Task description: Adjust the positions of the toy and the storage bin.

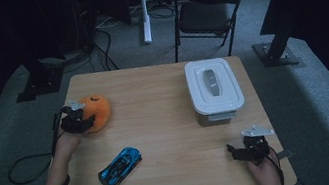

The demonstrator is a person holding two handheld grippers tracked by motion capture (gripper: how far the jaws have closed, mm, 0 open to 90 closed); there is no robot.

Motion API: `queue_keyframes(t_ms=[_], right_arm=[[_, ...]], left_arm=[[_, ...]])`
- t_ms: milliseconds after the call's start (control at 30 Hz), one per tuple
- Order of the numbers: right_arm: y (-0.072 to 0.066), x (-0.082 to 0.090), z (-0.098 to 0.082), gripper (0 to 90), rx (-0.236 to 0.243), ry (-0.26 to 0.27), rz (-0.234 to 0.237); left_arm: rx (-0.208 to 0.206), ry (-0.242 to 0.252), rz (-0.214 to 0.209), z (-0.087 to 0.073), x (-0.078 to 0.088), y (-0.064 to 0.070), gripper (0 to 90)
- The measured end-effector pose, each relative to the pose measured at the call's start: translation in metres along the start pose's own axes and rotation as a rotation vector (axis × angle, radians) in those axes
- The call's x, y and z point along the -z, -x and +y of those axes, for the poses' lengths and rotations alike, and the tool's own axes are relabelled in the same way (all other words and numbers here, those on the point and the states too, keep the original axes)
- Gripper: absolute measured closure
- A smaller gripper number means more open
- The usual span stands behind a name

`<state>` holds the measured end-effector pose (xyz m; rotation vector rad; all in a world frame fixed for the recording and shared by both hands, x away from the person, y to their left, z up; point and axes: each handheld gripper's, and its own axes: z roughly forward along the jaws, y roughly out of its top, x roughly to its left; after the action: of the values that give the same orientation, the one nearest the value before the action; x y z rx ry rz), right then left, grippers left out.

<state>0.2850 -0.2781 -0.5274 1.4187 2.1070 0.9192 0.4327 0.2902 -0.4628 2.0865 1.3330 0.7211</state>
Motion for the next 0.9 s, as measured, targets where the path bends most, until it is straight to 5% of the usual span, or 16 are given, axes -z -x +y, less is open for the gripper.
queue_keyframes(t_ms=[167,400,667,733,900], right_arm=[[0.000,0.000,0.000,15.6,0.000,0.000,0.000],[0.000,0.000,0.000,15.6,0.000,0.000,0.000],[0.000,0.000,0.000,15.6,-0.001,0.000,-0.001],[0.000,0.000,0.000,15.6,-0.001,0.000,-0.001],[0.000,0.000,0.000,15.5,0.000,0.000,0.000]], left_arm=[[-0.029,0.021,-0.046,0.000,0.013,0.001,70.3],[-0.160,0.079,-0.239,-0.012,0.032,0.013,70.4],[-0.247,0.059,-0.321,-0.022,0.045,0.023,68.5],[-0.241,0.043,-0.303,-0.024,0.042,0.023,61.4],[-0.225,0.103,-0.286,-0.029,0.039,0.024,22.3]])
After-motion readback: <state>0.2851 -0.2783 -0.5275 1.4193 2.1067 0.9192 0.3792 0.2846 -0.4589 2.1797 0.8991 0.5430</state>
